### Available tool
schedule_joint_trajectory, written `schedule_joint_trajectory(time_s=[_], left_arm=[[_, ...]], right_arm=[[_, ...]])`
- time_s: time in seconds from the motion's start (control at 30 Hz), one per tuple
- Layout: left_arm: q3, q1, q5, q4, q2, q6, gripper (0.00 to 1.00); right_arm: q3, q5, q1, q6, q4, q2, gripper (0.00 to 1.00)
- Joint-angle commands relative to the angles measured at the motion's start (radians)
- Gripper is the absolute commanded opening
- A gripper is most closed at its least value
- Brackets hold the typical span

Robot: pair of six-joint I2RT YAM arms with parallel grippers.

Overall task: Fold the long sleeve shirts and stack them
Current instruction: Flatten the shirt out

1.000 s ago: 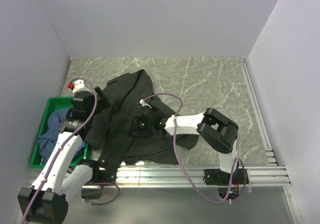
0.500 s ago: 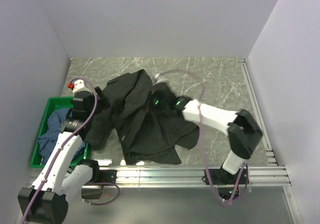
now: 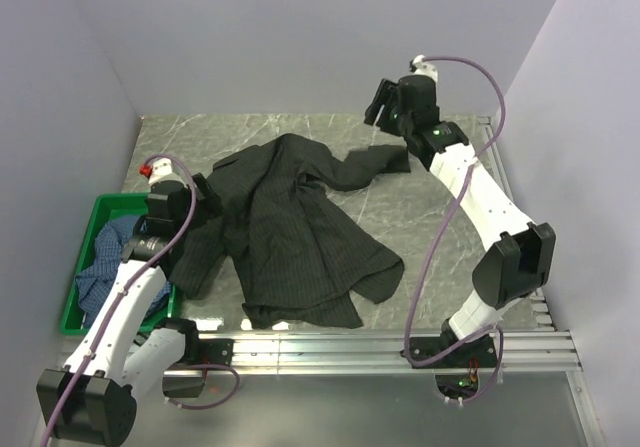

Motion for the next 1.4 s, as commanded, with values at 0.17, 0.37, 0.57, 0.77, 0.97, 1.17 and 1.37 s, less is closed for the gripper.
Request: schedule_joint_trajectory(time_s=[0.17,0.37,0.57,0.77,0.97,1.17,1.37], left_arm=[[0.026,0.004,0.054,0.006,0.054,0.009,0.91],[0.021,0.004,0.037,0.009,0.056,0.004,0.91],[0.03,0.004,0.011,-0.011,0.08,0.003,0.91],[0.027,0.004,-0.006,-0.007,0.071,0.001,0.91],[0.029,0.004,-0.003,-0.011,0.077,0.001,0.91],[0.027,0.004,0.001,-0.012,0.082,0.006,0.92],[0.04,0.004,-0.005,-0.02,0.117,0.009,0.92]], right_arm=[[-0.464,-0.083,0.209,-0.028,0.006,-0.184,0.72],[-0.725,-0.12,0.255,0.059,0.111,-0.194,0.67],[-0.756,-0.131,0.262,0.087,0.12,-0.067,0.61],[-0.741,-0.1,0.187,0.129,0.08,0.052,0.43],[-0.677,-0.052,0.003,0.1,0.028,0.105,0.34],[-0.434,0.063,-0.071,0.098,-0.093,0.128,0.33],[-0.379,0.029,-0.001,-0.043,-0.081,-0.027,0.55]])
